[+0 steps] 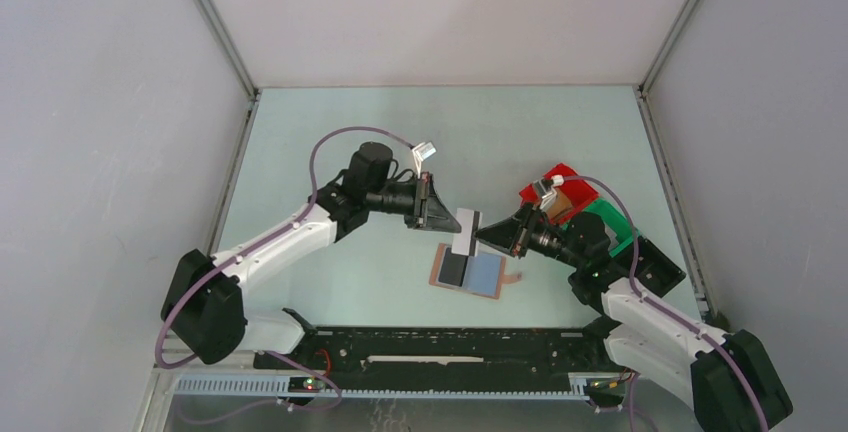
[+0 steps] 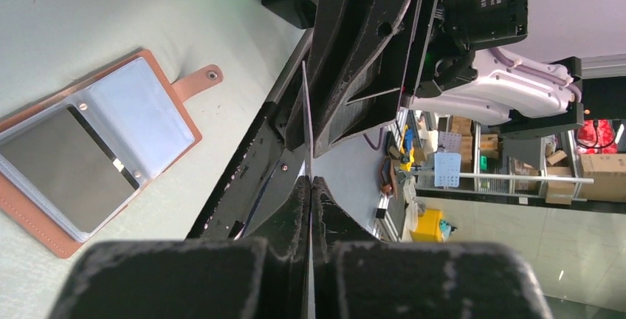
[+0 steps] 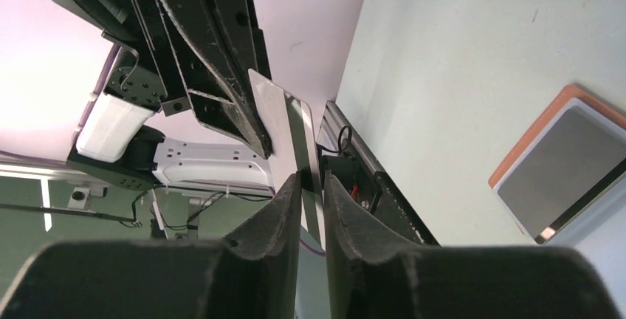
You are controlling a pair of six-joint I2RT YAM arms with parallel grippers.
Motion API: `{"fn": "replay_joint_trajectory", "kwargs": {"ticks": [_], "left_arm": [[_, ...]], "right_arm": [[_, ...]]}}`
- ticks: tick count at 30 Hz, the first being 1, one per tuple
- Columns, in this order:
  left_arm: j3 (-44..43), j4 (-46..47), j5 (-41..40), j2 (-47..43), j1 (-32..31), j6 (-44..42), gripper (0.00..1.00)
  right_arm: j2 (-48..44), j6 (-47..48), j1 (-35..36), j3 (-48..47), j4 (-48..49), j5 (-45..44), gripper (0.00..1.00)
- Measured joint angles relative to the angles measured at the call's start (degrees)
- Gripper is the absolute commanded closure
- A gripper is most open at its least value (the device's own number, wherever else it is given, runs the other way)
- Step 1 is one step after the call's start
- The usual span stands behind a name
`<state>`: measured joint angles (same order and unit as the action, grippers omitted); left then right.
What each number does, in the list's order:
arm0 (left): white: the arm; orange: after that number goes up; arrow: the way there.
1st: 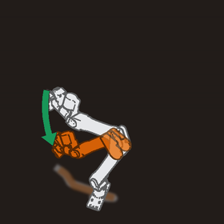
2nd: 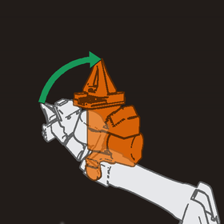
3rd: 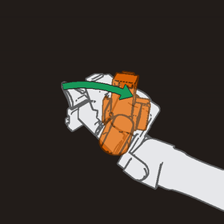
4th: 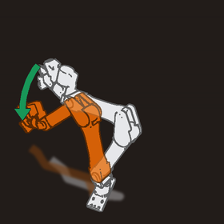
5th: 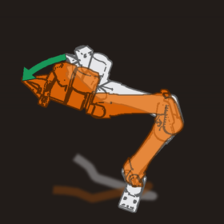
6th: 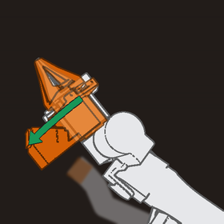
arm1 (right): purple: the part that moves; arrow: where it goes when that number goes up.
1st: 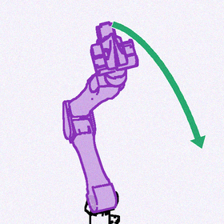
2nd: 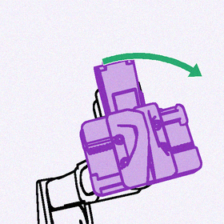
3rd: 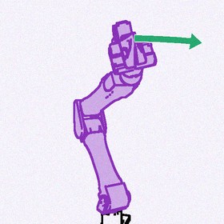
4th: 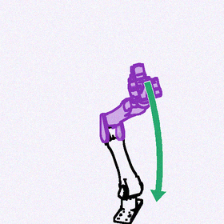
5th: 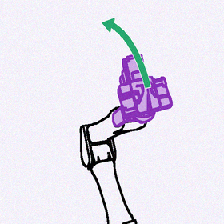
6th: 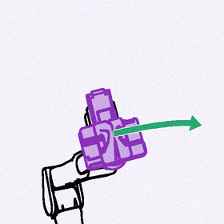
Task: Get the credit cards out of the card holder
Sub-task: Place the credit card in the storage box.
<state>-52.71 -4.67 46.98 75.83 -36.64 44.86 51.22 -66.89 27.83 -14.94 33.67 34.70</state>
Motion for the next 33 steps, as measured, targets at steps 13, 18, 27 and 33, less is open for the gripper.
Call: {"fn": "replay_joint_trajectory", "kwargs": {"ticks": [13, 18, 27, 33], "left_arm": [[-1.42, -6.75, -4.20, 0.79, 0.37, -2.45, 0.52], [-5.40, -14.05, -11.32, 0.94, 0.35, -6.21, 0.51], [-5.97, -19.58, -19.37, 1.07, 0.35, -9.55, 0.51], [-5.97, -21.16, -19.87, 2.01, 0.35, -11.13, 0.51]], "right_arm": [[-8.24, 4.26, -1.20, -5.35, -17.81, -5.07, 1.00], [-13.16, 12.96, -8.76, -18.05, -45.00, -18.80, 1.00], [-9.40, 20.24, -27.78, -28.00, -76.61, -39.04, 1.00], [-2.54, 21.40, -30.38, -28.00, -82.97, -47.23, 1.00]]}}
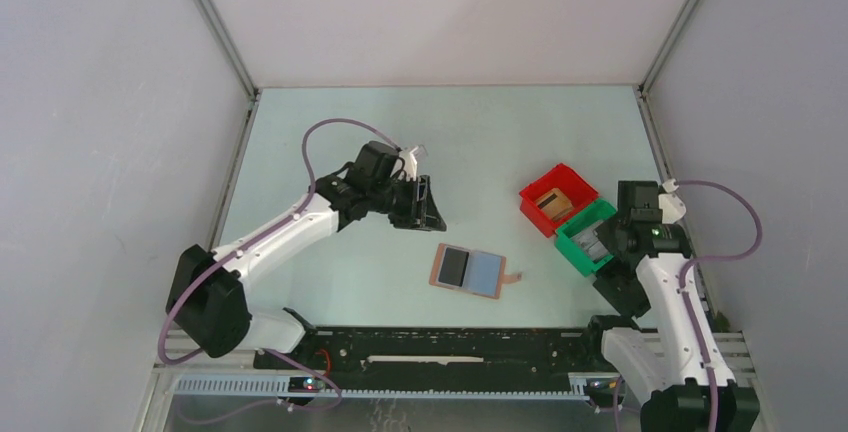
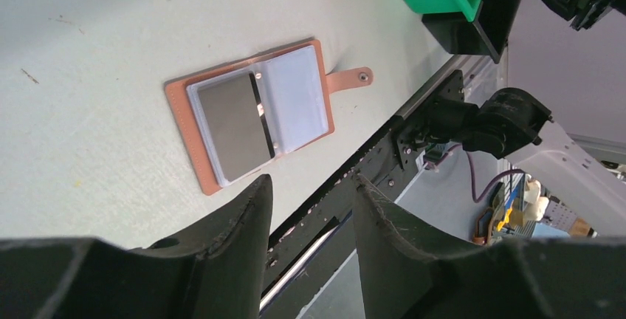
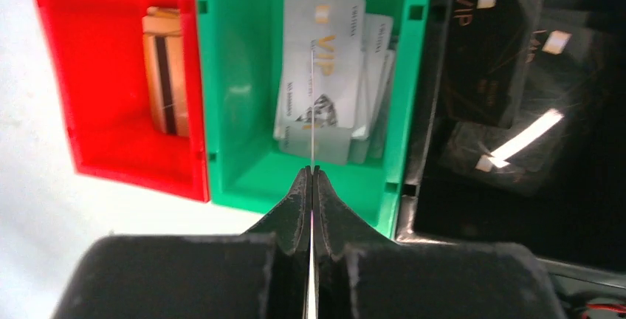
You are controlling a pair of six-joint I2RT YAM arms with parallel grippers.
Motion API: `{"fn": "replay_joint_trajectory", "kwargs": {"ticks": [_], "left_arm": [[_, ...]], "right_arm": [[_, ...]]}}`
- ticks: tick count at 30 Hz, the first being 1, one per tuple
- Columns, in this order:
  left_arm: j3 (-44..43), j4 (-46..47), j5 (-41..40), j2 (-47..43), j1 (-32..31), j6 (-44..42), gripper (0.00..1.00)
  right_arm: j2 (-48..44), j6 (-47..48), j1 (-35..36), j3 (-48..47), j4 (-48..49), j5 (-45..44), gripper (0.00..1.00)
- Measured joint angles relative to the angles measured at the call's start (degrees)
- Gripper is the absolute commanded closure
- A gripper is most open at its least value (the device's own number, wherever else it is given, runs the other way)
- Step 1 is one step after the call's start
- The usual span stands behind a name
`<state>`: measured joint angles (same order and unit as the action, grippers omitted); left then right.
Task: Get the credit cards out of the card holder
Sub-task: Place the credit card in the storage box.
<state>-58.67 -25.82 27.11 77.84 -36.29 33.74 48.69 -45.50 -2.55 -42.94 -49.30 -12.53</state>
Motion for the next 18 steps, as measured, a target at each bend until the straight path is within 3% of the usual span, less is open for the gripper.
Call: {"fn": "replay_joint_trajectory", "kwargs": {"ticks": [12, 18], "left_arm": [[0.00, -1.79, -0.04, 0.17, 0.00, -2.14, 0.51], [0.00, -1.77, -0.70, 0.31, 0.00, -2.29, 0.51]], "right_arm": [[18.21, 4.81, -0.35, -8.28, -0.66, -8.41, 1.00], [23.08, 5.64, -0.33, -8.28, -1.55, -9.14, 1.00]]}}
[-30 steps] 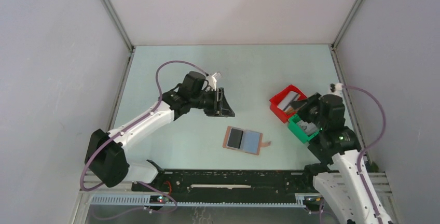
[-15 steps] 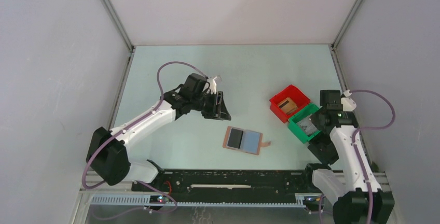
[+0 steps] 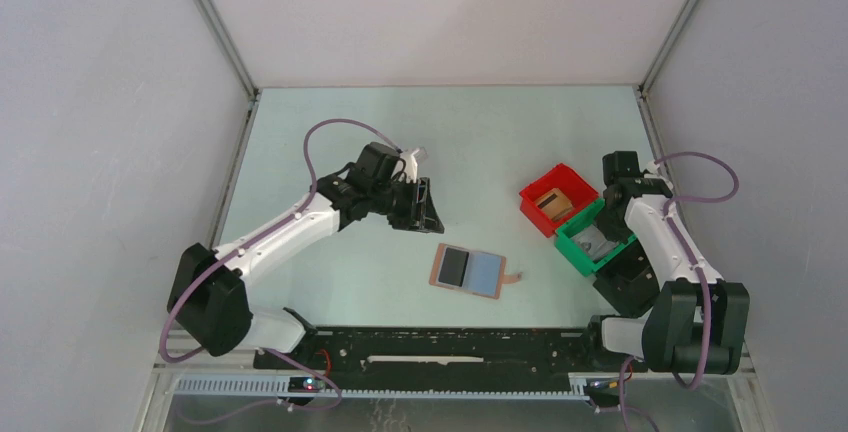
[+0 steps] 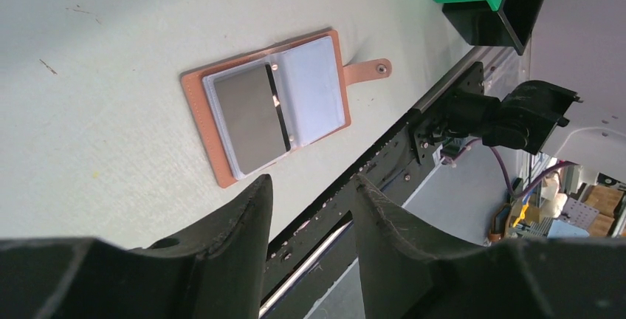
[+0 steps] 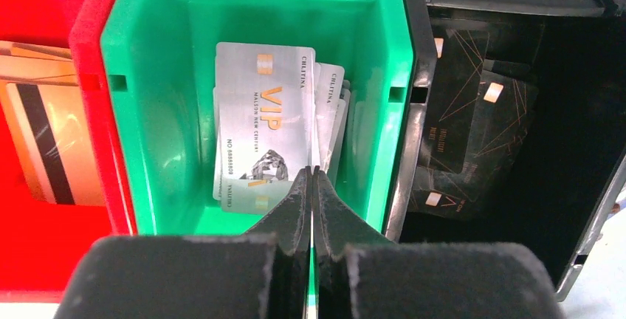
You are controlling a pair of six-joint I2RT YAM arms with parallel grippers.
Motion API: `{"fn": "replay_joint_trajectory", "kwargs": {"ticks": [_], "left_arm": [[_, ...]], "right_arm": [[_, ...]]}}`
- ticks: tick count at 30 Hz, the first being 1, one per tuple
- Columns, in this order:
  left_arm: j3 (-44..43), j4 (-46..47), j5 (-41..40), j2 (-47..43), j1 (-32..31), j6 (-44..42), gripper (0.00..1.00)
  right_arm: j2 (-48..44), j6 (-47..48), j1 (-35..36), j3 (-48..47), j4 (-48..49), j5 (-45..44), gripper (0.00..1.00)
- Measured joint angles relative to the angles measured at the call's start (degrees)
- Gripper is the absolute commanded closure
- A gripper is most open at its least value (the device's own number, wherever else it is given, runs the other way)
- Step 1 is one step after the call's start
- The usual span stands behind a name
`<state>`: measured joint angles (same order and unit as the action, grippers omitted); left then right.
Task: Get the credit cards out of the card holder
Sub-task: Place the credit card in the storage box, then remove the credit card from the card holder.
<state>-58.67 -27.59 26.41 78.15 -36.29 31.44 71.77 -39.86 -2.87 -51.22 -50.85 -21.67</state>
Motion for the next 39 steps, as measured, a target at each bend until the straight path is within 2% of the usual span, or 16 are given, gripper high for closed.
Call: {"fn": "replay_joint_trajectory", "kwargs": {"ticks": [2, 8, 10, 17, 24, 28, 32, 39], "left_arm": [[0.00, -0.02, -0.31, 0.44, 0.00, 0.00, 0.50], [0.00, -0.07, -0.37, 1.07, 0.00, 0.00, 0.50], [0.00, -0.07, -0.55, 1.07, 0.00, 0.00, 0.49], [0.00, 0.00, -0.66, 0.66, 0.00, 0.09, 0.40], [0.00, 0.20, -0.66, -0.11, -0.37, 0.17, 0.40], [0.00, 0.90, -0.59, 1.25, -1.64, 0.68, 0.42], [0.02, 1.62, -0.81, 5.29, -2.49, 1.88, 0.44], [0.48, 3.96, -1.07, 11.34, -2.75, 3.15, 0.48]], "right_arm": [[0.74, 0.15, 0.00, 0.00, -0.11, -0.42, 0.98], [2.05, 0.98, 0.09, 0.00, 0.85, -0.22, 0.70], [3.06, 1.07, 0.42, 0.00, 1.57, 0.48, 0.65], [2.89, 1.18, 1.88, -0.02, 4.52, 4.57, 0.64], [-10.05, 2.45, 3.96, -0.26, 5.99, 10.05, 0.66], [-17.42, 3.23, 11.87, 0.83, 10.49, 16.72, 0.65], [-21.18, 1.49, 22.40, 7.41, 19.08, 24.87, 0.70], [-15.21, -7.65, 36.54, 20.85, 32.87, 30.91, 0.75]]}}
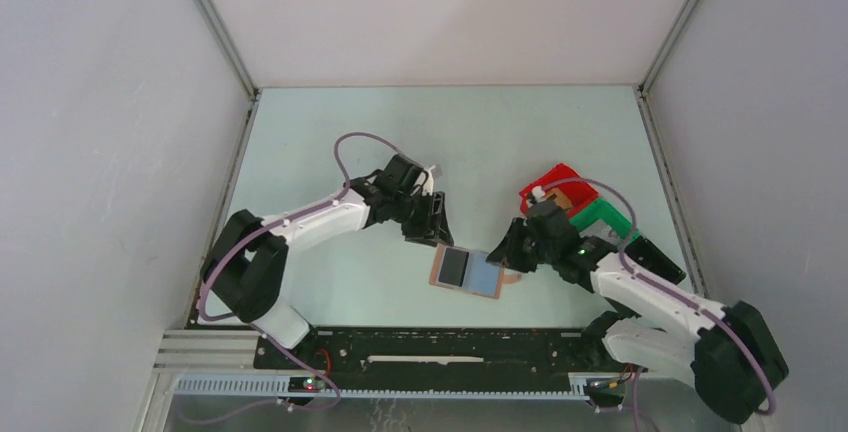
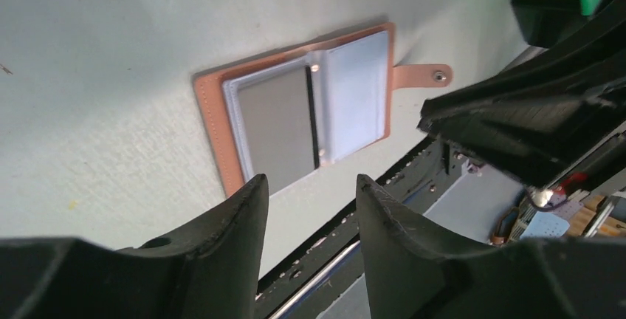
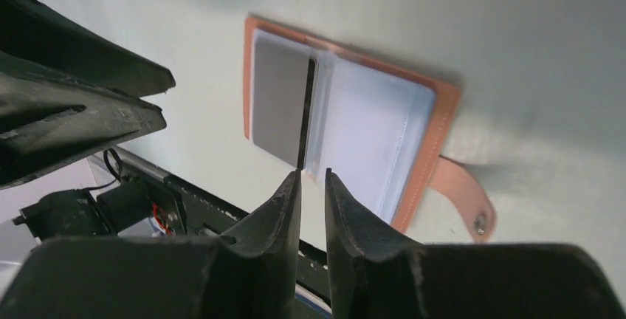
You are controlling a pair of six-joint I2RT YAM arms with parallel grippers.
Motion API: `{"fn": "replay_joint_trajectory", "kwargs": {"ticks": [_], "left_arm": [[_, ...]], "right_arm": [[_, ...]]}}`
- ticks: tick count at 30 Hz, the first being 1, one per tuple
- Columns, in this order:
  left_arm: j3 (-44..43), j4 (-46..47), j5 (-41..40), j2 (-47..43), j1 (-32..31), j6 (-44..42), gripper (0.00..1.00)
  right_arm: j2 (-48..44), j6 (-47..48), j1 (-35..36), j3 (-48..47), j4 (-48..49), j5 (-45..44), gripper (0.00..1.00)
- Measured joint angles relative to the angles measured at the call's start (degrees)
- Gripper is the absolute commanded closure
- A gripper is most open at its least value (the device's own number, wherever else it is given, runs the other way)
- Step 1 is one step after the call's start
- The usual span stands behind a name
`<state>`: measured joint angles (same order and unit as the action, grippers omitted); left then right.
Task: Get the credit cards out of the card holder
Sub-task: Remove the credit card from the card holder.
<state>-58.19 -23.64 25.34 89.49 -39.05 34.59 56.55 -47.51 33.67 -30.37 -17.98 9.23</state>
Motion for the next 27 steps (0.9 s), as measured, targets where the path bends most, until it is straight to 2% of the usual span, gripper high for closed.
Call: {"fn": "replay_joint_trajectory", "kwargs": {"ticks": [5, 12, 22, 27], "left_arm": [[1.46, 1.14, -1.22, 3.37, -0.70, 0.00, 0.49], [2.91, 2.38, -1.53, 7.26, -2.08, 0.00, 0.53], [2.93, 4.72, -1.90, 10.23, -2.69, 0.61, 0.59], [2.93, 5.49, -1.88, 10.71, -2.95, 1.05, 0.64]], "right_arm": [[7.72, -5.51, 5.03, 2.27, 7.85, 1.03, 0.77], [14.88, -9.62, 5.92, 2.32, 17.99, 2.23, 0.79], [21.57, -11.96, 6.34, 2.36, 21.29, 2.45, 0.81], [23.61, -12.31, 6.91, 2.36, 21.73, 2.43, 0.80]]}}
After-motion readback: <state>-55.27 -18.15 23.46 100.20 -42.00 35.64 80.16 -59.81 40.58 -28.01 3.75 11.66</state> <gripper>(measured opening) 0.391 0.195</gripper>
